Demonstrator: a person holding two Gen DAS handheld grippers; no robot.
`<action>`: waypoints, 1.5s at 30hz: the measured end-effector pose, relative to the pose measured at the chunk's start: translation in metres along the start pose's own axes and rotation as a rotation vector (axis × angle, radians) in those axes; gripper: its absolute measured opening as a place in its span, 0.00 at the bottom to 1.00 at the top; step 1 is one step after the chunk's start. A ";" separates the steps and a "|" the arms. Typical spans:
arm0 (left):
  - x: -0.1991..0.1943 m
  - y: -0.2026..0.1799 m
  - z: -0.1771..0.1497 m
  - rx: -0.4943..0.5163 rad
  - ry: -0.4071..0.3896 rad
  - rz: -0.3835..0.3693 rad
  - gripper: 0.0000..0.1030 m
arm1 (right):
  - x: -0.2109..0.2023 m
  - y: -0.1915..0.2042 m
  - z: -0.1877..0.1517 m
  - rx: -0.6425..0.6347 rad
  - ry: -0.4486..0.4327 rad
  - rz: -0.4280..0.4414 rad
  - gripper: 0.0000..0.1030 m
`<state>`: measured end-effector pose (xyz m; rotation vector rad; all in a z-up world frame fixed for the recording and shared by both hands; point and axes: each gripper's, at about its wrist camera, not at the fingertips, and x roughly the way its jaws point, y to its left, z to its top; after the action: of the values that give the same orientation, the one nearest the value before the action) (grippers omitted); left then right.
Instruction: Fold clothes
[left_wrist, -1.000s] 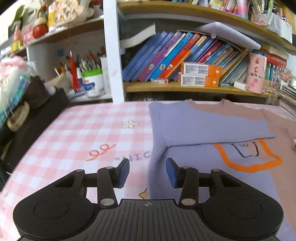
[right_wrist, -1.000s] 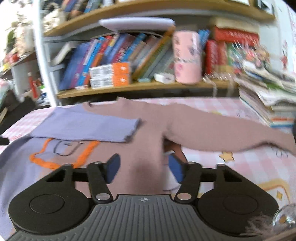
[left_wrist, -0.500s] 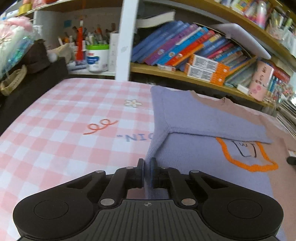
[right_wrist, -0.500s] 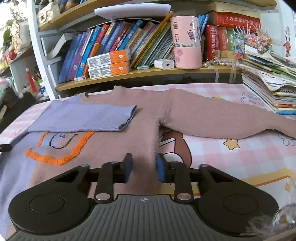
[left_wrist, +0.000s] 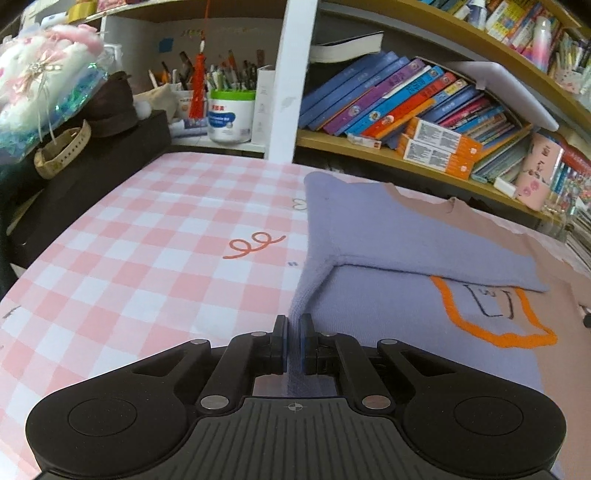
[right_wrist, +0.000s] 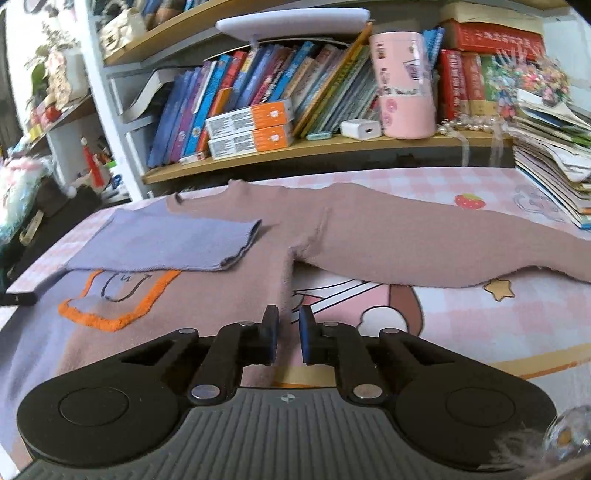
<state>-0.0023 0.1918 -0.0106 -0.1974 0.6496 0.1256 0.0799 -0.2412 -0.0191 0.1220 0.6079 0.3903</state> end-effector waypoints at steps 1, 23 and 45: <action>-0.001 0.000 -0.001 0.002 -0.004 -0.007 0.05 | -0.001 -0.004 0.001 0.013 -0.008 -0.024 0.11; -0.002 0.012 -0.009 -0.046 -0.041 -0.112 0.22 | -0.020 -0.132 -0.002 0.680 -0.153 -0.136 0.26; -0.003 0.009 -0.009 -0.024 -0.040 -0.099 0.23 | -0.027 -0.116 0.035 0.576 -0.385 -0.156 0.07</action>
<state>-0.0111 0.1988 -0.0168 -0.2495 0.5978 0.0418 0.1166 -0.3588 -0.0022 0.6813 0.3297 0.0260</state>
